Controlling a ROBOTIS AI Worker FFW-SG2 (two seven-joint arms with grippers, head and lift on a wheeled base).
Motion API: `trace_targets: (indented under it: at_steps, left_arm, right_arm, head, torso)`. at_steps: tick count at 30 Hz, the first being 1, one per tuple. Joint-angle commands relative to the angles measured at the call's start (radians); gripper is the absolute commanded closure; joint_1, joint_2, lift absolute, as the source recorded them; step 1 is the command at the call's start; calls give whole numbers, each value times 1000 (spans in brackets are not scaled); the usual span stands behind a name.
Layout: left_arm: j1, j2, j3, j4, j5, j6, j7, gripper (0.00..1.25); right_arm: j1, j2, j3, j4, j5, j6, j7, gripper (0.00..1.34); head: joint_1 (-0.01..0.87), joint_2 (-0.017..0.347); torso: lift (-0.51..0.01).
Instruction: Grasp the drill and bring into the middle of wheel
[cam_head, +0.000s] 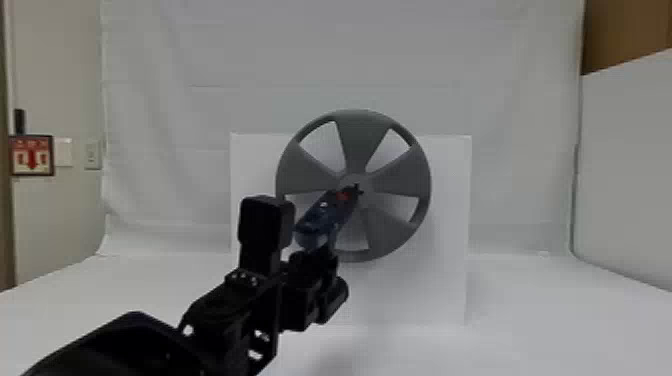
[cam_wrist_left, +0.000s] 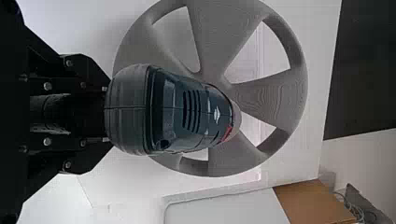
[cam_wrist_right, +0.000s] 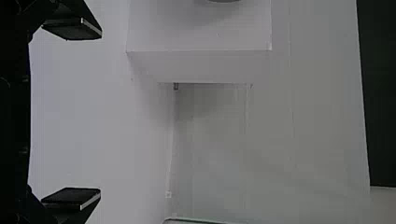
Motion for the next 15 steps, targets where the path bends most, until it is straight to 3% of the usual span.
trace_targets:
  at_steps: [1, 15]
  left_arm:
    - [0, 0, 0, 1, -1, 0, 0, 1173]
    - [2, 2, -3, 1, 2, -6, -2, 1173]
  right_arm:
    - [0, -1, 0, 0, 0, 2, 0, 111]
    - [0, -3, 3, 2, 3, 2, 0, 111]
  head:
    - [54, 31]
    - [54, 31]
  torso:
    - [-403]
    - [-403]
